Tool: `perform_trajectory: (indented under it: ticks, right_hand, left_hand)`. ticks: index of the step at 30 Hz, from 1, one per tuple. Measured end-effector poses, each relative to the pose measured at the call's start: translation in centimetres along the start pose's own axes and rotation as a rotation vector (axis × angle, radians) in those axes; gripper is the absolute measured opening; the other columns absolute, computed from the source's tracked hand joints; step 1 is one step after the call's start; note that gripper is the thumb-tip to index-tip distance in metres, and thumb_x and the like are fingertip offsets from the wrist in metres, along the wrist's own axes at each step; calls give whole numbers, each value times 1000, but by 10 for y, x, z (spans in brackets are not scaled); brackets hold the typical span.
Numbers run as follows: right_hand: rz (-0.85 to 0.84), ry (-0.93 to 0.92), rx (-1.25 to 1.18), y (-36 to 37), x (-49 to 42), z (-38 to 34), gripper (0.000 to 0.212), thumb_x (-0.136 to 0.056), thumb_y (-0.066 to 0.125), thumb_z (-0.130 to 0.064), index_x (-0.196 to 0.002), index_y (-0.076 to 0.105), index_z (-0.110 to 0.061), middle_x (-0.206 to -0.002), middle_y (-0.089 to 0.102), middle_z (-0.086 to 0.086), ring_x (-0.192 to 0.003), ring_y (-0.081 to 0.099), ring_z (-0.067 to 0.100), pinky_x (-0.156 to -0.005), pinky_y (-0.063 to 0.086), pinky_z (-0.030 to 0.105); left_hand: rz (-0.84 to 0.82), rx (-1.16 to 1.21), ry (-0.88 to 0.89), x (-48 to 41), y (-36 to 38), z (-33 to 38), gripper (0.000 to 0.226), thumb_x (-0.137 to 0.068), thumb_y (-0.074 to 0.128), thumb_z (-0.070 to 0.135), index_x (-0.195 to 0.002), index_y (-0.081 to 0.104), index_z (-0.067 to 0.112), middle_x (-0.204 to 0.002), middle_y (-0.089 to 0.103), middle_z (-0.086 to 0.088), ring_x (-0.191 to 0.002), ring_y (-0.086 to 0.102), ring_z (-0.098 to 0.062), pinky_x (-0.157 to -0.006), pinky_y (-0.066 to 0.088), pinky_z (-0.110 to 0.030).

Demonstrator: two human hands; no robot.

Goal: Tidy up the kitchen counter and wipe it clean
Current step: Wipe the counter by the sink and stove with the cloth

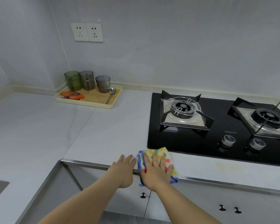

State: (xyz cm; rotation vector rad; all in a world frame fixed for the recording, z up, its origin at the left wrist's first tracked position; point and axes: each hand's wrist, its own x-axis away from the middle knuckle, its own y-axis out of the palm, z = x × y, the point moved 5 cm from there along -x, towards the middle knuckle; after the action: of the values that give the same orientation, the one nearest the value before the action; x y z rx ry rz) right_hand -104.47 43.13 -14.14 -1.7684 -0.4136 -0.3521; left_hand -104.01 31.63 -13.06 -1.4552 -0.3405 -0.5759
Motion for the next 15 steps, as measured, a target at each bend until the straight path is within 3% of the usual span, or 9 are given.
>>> perform_trajectory:
  ticks: [4, 7, 11, 15]
  right_hand:
    - [-4, -104, 44, -2, 0, 12, 60, -100, 21, -48, -150, -9, -34, -158, -20, -2, -145, -19, 26, -116, -11, 49]
    - [34, -51, 23, -11, 4, 49, 59, -100, 18, -49, -150, -10, -34, -159, -17, -2, -146, -17, 25, -117, -8, 46]
    - [52, 44, 21, -19, 11, 87, 60, -100, 18, -48, -150, -11, -32, -159, -17, 0, -146, -16, 27, -117, -5, 47]
    - [41, 60, 46, -18, 10, 75, 58, -101, 22, -40, -151, -7, -31, -159, -17, 3, -145, -17, 32, -115, -5, 54]
  left_hand:
    - [3, -13, -10, -1, -1, -1, 72, -91, 31, 5, -151, -4, 19, -159, -8, 3, -147, -6, -24, -119, 15, -41]
    - [3, -58, -27, -1, 0, 7, 74, -90, 33, 6, -151, -4, 26, -159, -10, -1, -146, -7, -30, -117, 20, -42]
    - [-28, -69, -69, -1, 2, 23, 78, -88, 32, 5, -149, -6, 37, -158, -13, -9, -143, -10, -42, -116, 22, -48]
    - [-28, -45, -72, -9, 1, 41, 77, -89, 35, 9, -148, -3, 41, -159, -13, -2, -143, -11, -40, -115, 21, -52]
